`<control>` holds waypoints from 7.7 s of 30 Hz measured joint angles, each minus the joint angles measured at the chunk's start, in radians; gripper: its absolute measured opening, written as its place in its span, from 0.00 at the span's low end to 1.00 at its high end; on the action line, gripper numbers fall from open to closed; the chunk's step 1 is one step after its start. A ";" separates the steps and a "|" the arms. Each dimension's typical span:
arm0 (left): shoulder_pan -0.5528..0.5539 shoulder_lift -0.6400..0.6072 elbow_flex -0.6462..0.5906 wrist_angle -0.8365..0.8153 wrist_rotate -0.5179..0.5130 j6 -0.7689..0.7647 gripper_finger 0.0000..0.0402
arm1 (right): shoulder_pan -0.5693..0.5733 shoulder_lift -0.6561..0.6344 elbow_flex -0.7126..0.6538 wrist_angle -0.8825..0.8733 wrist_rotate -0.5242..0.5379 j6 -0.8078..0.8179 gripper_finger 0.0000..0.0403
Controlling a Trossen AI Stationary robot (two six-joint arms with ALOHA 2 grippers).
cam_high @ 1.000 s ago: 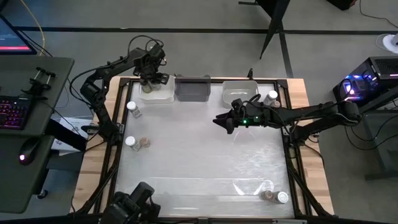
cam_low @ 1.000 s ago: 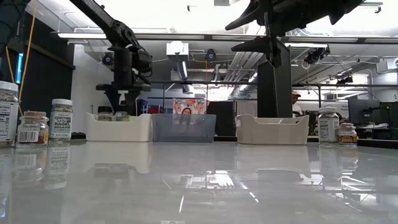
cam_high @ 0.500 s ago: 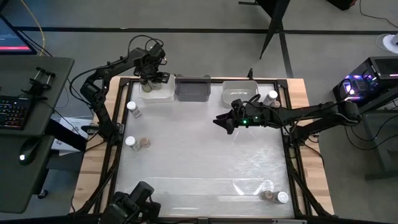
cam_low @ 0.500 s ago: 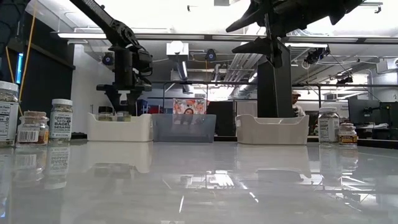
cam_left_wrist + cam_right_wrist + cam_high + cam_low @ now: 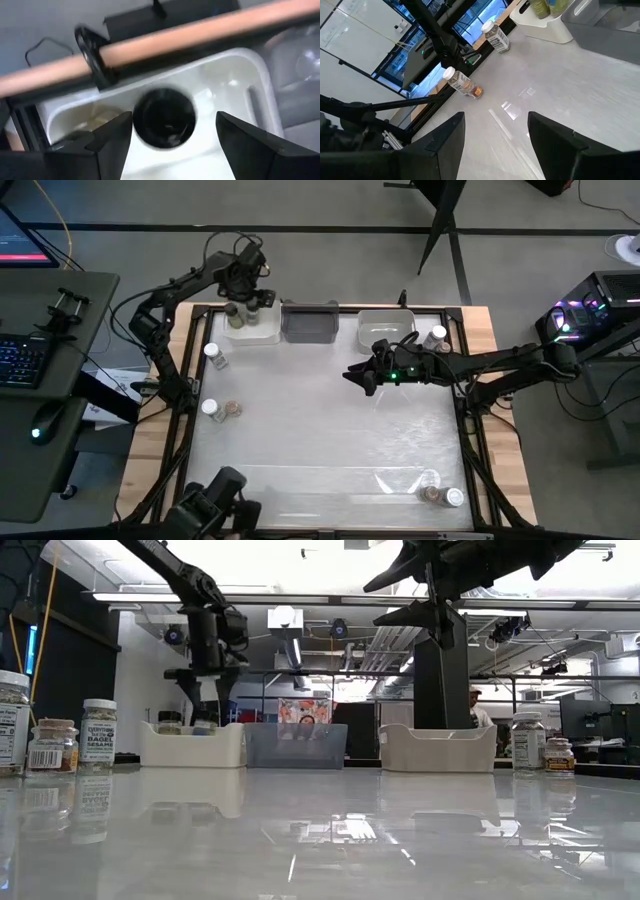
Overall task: Sort spices by type
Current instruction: Put the black seasoning bottle into the white bin, then put the top right white seasoning bottle into the gray bin
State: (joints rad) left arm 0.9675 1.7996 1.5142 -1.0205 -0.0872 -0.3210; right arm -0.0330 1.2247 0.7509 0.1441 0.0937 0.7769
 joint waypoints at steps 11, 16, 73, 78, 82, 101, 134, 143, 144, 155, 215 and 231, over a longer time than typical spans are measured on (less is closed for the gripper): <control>-0.002 -0.001 0.147 -0.006 -0.001 0.009 0.68 | 0.000 0.000 0.000 0.000 0.000 0.005 0.52; -0.036 0.000 0.148 -0.004 0.028 0.066 0.67 | 0.000 0.000 0.000 -0.002 0.000 0.007 0.52; -0.073 -0.083 -0.160 0.313 -0.306 -0.006 0.00 | 0.001 0.000 0.000 -0.013 0.001 0.034 0.52; -0.046 -0.057 -0.160 0.296 -0.247 0.001 0.00 | 0.001 0.000 0.000 -0.013 0.001 0.034 0.52; -0.040 -0.045 -0.160 0.292 -0.239 -0.006 0.00 | 0.001 0.000 0.000 -0.013 0.000 0.035 0.52; -0.046 -0.053 -0.158 0.176 -0.233 0.106 0.00 | 0.001 0.000 0.000 -0.013 0.001 0.034 0.52; -0.064 -0.057 -0.112 0.031 -0.226 0.248 0.00 | 0.000 0.000 0.000 -0.013 0.011 0.027 0.52; -0.064 -0.057 -0.067 0.031 -0.240 0.248 0.00 | 0.000 0.000 0.000 -0.013 0.011 0.027 0.52; -0.065 -0.057 -0.054 0.029 -0.240 0.247 0.00 | 0.000 0.000 0.000 -0.013 0.011 0.027 0.52; -0.239 -0.261 -0.116 0.139 0.169 0.190 0.00 | -0.025 -0.043 0.000 0.026 0.016 -0.075 0.52; -0.765 -0.760 -0.836 1.041 0.241 -0.289 0.00 | -0.888 0.224 0.443 -1.473 0.238 0.228 0.69; -0.732 -0.760 -0.836 1.040 0.373 -0.228 0.00 | -0.824 0.159 0.255 -1.264 0.353 0.611 0.69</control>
State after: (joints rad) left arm 0.2359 1.0393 0.6777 0.0193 0.2855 -0.5488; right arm -0.8574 1.3842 1.0059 -1.1194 0.4471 1.3876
